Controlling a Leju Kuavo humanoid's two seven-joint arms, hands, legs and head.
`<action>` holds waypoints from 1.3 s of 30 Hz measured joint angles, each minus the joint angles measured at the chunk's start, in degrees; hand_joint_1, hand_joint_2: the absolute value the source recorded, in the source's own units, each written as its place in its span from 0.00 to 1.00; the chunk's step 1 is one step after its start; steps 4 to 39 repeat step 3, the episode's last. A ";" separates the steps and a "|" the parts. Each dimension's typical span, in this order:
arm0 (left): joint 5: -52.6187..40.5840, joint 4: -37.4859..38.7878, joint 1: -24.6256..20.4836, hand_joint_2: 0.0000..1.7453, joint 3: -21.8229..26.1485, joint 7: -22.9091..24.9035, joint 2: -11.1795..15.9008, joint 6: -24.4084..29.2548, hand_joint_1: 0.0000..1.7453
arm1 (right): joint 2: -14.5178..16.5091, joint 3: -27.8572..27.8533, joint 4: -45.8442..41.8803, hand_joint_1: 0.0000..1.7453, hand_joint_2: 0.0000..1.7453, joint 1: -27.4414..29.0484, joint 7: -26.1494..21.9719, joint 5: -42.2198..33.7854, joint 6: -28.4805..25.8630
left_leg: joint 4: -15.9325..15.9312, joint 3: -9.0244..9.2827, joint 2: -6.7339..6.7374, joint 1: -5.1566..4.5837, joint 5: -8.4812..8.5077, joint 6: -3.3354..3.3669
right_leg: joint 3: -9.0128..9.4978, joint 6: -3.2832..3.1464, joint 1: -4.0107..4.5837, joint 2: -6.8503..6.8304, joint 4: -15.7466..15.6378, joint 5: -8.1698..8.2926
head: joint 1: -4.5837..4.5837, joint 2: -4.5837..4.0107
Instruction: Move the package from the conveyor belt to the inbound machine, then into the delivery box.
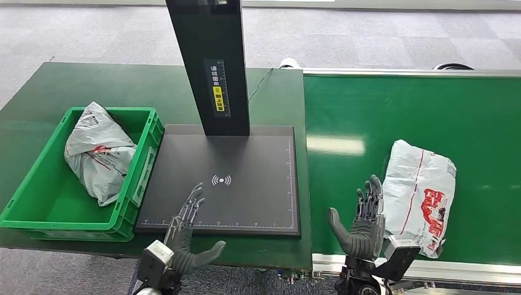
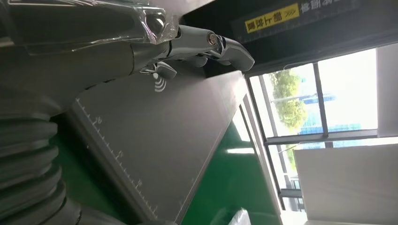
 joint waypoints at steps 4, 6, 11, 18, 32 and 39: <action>-0.73 0.62 0.69 1.00 -0.72 -0.37 -0.83 -0.47 0.00 | -0.12 0.41 0.03 0.00 1.00 0.09 0.19 0.06 0.61 | 0.00 0.01 0.00 0.00 0.00 0.00 | 0.02 0.00 0.00 0.00 0.00 0.00 | 0.00 0.00; -0.73 0.62 0.69 1.00 -0.72 -0.37 -0.83 -0.47 0.00 | -0.12 0.41 0.03 0.00 1.00 0.09 0.19 0.06 0.61 | 0.00 0.01 0.00 0.00 0.00 0.00 | 0.02 0.00 0.00 0.00 0.00 0.00 | 0.00 0.00; -0.73 0.62 0.69 1.00 -0.72 -0.37 -0.83 -0.47 0.00 | -0.12 0.41 0.03 0.00 1.00 0.09 0.19 0.06 0.61 | 0.00 0.01 0.00 0.00 0.00 0.00 | 0.02 0.00 0.00 0.00 0.00 0.00 | 0.00 0.00; -0.73 0.62 0.69 1.00 -0.72 -0.37 -0.83 -0.47 0.00 | -0.12 0.41 0.03 0.00 1.00 0.09 0.19 0.06 0.61 | 0.00 0.01 0.00 0.00 0.00 0.00 | 0.02 0.00 0.00 0.00 0.00 0.00 | 0.00 0.00; -0.73 0.62 0.69 1.00 -0.72 -0.37 -0.83 -0.47 0.00 | -0.12 0.41 0.03 0.00 1.00 0.09 0.19 0.06 0.61 | 0.00 0.01 0.00 0.00 0.00 0.00 | 0.02 0.00 0.00 0.00 0.00 0.00 | 0.00 0.00; -0.73 0.62 0.69 1.00 -0.72 -0.37 -0.83 -0.47 0.00 | -0.12 0.41 0.03 0.00 1.00 0.09 0.19 0.06 0.61 | 0.00 0.01 0.00 0.00 0.00 0.00 | 0.02 0.00 0.00 0.00 0.00 0.00 | 0.00 0.00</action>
